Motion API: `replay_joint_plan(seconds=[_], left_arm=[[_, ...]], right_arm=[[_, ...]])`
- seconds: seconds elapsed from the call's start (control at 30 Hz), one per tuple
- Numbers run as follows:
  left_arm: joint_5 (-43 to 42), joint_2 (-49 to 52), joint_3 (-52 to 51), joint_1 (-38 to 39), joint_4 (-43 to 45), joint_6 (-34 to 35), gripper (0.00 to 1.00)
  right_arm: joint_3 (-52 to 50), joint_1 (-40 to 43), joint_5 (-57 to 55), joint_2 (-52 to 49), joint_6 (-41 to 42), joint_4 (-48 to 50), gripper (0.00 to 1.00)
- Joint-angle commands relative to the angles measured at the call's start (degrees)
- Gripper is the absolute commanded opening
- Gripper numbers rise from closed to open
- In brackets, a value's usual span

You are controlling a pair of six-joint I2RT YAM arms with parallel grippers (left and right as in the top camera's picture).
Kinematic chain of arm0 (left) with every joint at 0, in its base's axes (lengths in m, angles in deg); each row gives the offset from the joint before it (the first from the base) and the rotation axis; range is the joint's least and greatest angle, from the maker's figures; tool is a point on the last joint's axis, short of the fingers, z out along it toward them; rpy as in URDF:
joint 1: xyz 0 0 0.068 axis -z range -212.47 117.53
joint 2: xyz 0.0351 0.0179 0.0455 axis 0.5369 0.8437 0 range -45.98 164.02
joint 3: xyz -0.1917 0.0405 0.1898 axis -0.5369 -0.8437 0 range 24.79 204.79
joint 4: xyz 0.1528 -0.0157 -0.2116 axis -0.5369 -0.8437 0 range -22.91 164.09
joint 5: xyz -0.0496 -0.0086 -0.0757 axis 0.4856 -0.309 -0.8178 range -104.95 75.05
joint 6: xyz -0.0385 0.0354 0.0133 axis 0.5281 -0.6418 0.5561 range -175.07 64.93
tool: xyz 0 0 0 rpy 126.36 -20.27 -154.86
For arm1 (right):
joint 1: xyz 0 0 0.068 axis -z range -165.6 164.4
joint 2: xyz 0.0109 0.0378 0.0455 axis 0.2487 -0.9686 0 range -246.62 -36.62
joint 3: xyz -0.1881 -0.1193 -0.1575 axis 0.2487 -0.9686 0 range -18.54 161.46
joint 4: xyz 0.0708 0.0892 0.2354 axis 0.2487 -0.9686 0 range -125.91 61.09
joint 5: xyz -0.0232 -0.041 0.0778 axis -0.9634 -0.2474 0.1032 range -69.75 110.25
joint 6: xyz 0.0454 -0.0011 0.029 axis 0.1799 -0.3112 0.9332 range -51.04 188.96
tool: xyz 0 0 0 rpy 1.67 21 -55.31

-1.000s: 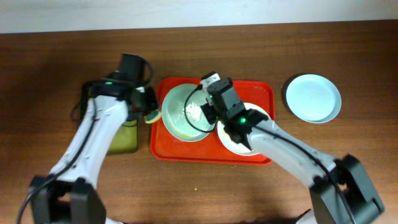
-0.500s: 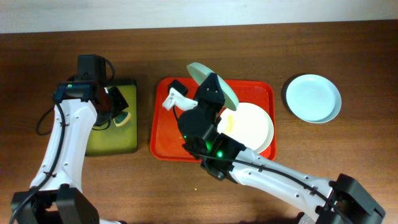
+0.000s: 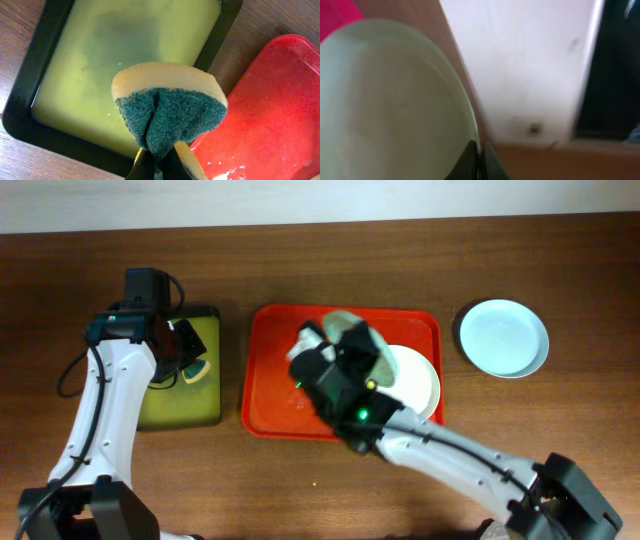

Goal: Clean dirty plates on tray and stack at the side
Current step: 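Lift the pale green plate with the right gripper and stack it on the blue plate, then reach the right gripper to the white plate rim and grip it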

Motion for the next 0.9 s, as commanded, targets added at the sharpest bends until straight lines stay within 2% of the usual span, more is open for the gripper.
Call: replay_joint_plan(seconds=[0.0, 0.1, 0.2, 0.3, 0.4, 0.5, 0.7, 0.8, 0.83, 0.87], left_arm=[[0.22, -0.85, 0.24, -0.02, 0.0, -0.5, 0.0], [0.24, -0.85, 0.24, -0.02, -0.04, -0.5, 0.0], [0.24, -0.85, 0.24, -0.02, -0.07, -0.5, 0.0], [0.22, -0.85, 0.24, -0.02, -0.04, -0.5, 0.0], [0.22, -0.85, 0.24, 0.02, -0.04, -0.5, 0.0], [0.24, -0.85, 0.24, 0.5, 0.13, -0.5, 0.0], [0.22, -0.85, 0.24, 0.5, 0.11, -0.5, 0.0], [0.22, -0.85, 0.24, 0.5, 0.11, -0.5, 0.0], [0.22, -0.85, 0.24, 0.5, 0.11, -0.5, 0.0], [0.22, -0.85, 0.24, 0.5, 0.11, -0.5, 0.0]], right_arm=[[1.38, 7.67, 9.27, 3.43, 37.38, -5.14, 0.04], [3.17, 18.1, 38.4, 10.25, 46.66, -6.49, 0.04], [3.58, 29.09, 51.95, 15.23, 52.98, -7.04, 0.04], [3.58, 44.04, 54.93, 16.57, 57.33, -14.69, 0.04], [3.54, 56.41, 56.59, 12.98, 64.26, -22.29, 0.04], [3.54, 65.48, 64.24, 6.36, 65.09, -22.45, 0.04], [3.54, 72.81, 65.24, -7.15, 65.0, -18.47, 0.04], [3.54, 75.01, 65.24, -9.88, 65.02, -16.31, 0.04], [3.54, 75.49, 65.2, -9.97, 64.96, -15.58, 0.08], [3.54, 75.73, 65.26, -9.94, 64.96, -14.93, 0.19]])
